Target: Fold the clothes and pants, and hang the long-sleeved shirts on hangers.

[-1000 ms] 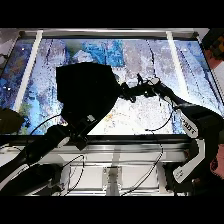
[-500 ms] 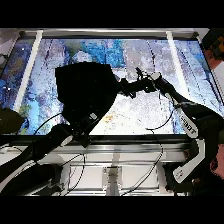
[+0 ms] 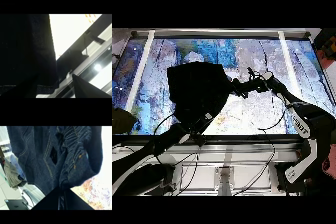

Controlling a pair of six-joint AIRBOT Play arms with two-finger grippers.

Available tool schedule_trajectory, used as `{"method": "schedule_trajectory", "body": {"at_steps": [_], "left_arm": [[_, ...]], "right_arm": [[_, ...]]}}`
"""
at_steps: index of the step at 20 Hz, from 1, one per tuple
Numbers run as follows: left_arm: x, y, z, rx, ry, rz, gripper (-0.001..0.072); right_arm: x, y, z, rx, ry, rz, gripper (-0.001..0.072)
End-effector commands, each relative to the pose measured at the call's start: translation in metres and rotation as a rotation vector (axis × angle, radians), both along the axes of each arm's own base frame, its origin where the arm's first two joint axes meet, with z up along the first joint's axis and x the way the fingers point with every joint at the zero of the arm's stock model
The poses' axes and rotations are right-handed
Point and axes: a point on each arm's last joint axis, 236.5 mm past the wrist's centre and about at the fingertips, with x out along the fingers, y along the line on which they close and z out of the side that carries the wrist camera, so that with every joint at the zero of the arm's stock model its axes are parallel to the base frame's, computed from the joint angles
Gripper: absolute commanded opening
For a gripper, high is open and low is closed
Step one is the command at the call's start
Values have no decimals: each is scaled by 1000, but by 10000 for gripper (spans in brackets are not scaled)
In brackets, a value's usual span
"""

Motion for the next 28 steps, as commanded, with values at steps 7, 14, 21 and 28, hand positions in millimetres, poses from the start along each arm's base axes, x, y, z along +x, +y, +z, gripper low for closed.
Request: {"method": "schedule_trajectory", "body": {"at_steps": [7,14,21,28], "left_arm": [[5,7,-7,33,-7,34,12],[54,58,48,269,-193,95,9],[119,104,102,219,-335,344,8],[154,91,125,46,-430,405,7]], "right_arm": [[-3,1,1,-2,-15,26,33],[13,-10,-1,-11,-31,-39,29],[-13,-25,-29,-48,44,-134,29],[-58,-58,-14,-54,17,-319,29]]}}
